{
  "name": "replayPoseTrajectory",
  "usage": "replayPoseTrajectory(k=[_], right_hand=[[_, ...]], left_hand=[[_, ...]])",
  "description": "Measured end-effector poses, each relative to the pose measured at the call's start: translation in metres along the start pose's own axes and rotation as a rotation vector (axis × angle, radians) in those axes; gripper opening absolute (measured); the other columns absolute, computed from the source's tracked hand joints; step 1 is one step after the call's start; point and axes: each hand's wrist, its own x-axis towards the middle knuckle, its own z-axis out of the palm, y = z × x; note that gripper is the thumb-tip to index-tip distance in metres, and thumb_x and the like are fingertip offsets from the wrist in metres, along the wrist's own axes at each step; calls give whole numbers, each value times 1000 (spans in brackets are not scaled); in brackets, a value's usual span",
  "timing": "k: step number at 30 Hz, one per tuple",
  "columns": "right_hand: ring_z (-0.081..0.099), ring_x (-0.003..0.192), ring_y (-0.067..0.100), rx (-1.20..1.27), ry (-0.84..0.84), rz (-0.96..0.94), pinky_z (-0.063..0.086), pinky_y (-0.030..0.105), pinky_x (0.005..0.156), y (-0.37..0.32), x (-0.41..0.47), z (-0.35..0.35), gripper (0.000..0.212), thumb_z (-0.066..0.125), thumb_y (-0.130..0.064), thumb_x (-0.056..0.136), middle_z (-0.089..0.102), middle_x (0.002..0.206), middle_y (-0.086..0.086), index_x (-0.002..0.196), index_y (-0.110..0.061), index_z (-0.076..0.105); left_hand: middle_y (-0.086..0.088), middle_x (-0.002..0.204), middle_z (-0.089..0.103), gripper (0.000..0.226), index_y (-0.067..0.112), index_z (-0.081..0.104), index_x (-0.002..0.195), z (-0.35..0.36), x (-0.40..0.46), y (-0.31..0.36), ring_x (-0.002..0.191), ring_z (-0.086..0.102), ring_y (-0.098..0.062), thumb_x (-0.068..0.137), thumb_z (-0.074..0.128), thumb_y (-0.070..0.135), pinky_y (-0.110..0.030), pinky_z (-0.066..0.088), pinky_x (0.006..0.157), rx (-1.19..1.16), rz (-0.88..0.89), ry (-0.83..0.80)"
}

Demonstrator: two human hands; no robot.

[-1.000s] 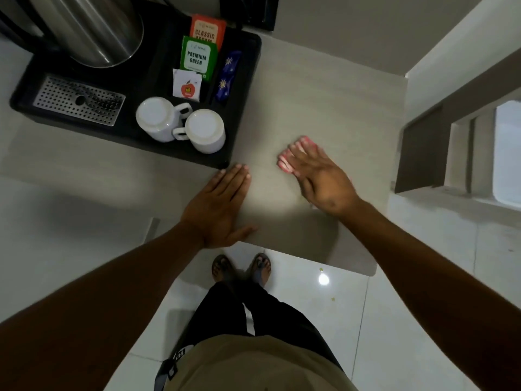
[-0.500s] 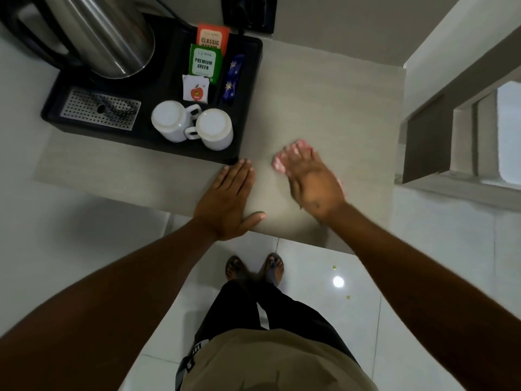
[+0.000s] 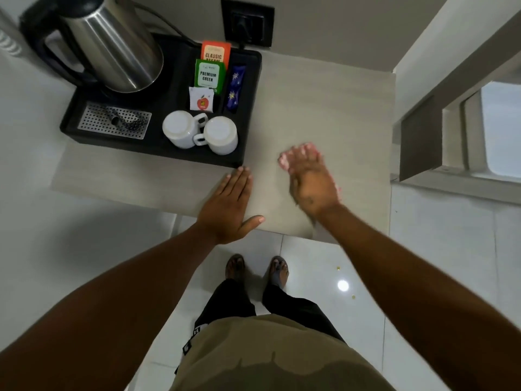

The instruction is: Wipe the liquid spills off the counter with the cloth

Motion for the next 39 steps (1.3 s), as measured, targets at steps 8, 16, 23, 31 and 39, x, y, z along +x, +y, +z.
replayPoseTrajectory(k=[8,16,23,31,39], right_hand=[[30,148,37,21,12,275,24,35,111,50,-125,-10,67,58,-4,86,41,157,11,148,-23,40],[26,149,42,73,158,360,18,49,125,-4,-36,8,51,46,-8,94,44,155,17,144,-15,50],[9,155,35,61,90,319,8,45,127,-65,-104,36,84,71,-5,80,28,165,10,155,-16,32],[14,153,38,69,198,727,13,46,127,48,-57,-18,58,53,-5,93,33,161,10,148,-21,42],[26,151,35,37,190,365,26,49,124,-22,-86,15,51,41,-19,96,44,156,10,147,-17,44]], left_hand=[[-25,170,13,98,-4,15,160,-5,-11,-25,160,6,-34,98,31,70,-51,12,130,40,103,-31],[-25,171,5,105,-6,9,160,-12,-11,-23,160,-1,-35,96,22,76,-51,6,131,89,104,-118],[-26,171,2,114,-7,6,160,-13,-13,-26,160,-3,-36,90,19,83,-52,7,130,105,126,-116],[-25,171,-4,119,-5,0,160,-10,-5,-25,160,-9,-35,87,5,88,-52,4,131,117,152,-142],[-25,171,-5,114,-5,-2,160,-13,24,-9,160,-10,-35,90,7,84,-51,1,130,90,181,-162]])
